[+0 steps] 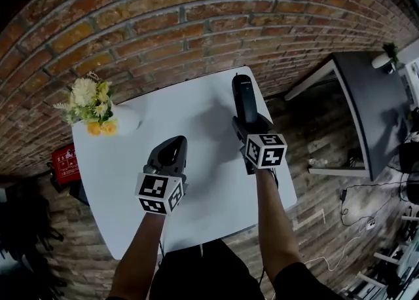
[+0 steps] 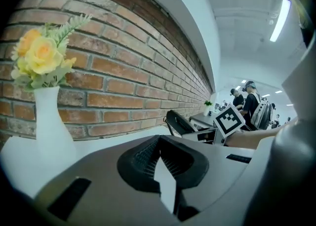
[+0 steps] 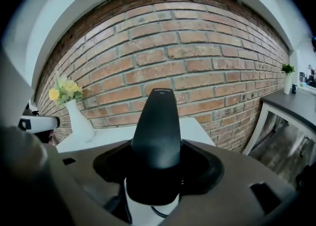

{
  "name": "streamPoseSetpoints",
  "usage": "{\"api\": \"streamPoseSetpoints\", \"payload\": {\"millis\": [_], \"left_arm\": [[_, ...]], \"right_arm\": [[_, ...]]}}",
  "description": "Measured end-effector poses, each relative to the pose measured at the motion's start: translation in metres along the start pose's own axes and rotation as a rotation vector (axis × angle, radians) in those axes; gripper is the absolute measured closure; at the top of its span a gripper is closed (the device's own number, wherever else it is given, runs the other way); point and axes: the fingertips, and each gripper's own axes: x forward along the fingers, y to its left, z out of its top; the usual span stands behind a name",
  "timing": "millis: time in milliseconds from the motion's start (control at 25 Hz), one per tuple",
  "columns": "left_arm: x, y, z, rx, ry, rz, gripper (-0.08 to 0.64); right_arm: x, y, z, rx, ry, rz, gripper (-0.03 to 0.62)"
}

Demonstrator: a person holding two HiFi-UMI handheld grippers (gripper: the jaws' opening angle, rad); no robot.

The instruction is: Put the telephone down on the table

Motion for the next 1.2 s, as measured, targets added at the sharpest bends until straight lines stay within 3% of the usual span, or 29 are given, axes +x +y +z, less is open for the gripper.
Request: {"api": "streamPoseSetpoints", "payload": {"millis": [520, 1200], "left_arm": [[0.002, 0.036, -0.012, -0.013, 0.046, 0.019, 0.546], [0.013, 0.048, -0.024, -0.048, 0.068, 0.027, 0.545]], "right_arm": [[0.072, 0.012, -0.02, -0.052, 0.125, -0.003, 0.307], [0.111, 0.023, -0.032, -0.12, 0.247, -0.01, 0.307]]}}
